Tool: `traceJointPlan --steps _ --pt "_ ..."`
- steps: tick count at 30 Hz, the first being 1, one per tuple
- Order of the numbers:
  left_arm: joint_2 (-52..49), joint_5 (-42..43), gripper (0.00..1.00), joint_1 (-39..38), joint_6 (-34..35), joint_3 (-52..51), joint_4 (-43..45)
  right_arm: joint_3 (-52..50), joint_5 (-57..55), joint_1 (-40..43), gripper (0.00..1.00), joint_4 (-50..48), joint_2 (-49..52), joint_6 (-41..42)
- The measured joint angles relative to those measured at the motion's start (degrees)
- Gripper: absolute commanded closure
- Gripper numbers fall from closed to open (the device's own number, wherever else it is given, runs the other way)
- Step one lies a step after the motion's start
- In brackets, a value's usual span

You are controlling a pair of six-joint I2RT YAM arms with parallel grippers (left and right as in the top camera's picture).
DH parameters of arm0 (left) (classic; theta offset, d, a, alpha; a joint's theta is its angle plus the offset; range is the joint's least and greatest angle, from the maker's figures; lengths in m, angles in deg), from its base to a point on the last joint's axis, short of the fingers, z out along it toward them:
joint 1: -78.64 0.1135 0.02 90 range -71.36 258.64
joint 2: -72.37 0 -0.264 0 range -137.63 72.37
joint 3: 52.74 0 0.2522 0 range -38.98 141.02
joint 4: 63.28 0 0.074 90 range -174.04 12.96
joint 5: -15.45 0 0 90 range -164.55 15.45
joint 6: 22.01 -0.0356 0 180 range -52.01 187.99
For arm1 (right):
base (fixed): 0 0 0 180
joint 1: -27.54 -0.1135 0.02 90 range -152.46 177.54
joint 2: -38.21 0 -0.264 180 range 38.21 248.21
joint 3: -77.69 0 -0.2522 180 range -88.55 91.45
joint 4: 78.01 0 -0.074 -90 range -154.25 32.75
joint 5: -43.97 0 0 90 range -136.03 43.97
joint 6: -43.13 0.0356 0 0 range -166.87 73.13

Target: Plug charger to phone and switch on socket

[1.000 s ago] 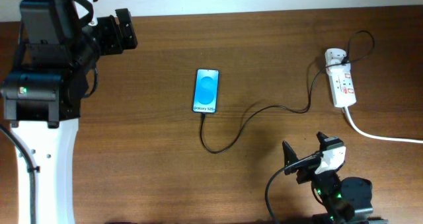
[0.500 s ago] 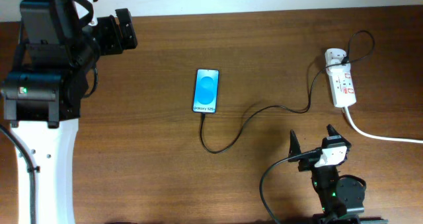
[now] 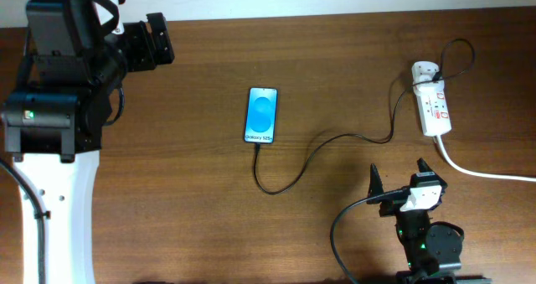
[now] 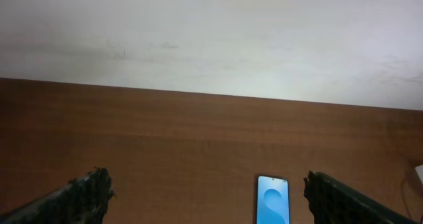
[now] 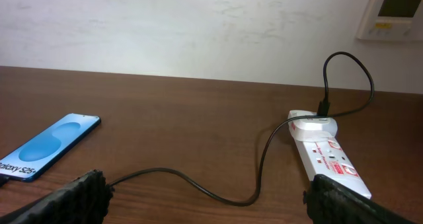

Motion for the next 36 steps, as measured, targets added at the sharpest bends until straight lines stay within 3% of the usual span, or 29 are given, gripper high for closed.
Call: traceJointPlan --steps 30,32,36 --pt "0.68 0.02 0.01 -0.02 0.00 0.00 -0.02 0.00 0.00 0.00 0.02 -0.02 0.00 -0.02" --pt "2.89 -0.44 0.01 0.00 -0.02 0.04 -3.08 0.00 0.00 0.00 0.02 0.00 0.00 0.00" --pt "9.81 -2.38 0.01 0.00 -0.04 -0.50 -21.35 0.00 0.00 0.00 0.02 -0.02 -0.07 -0.02"
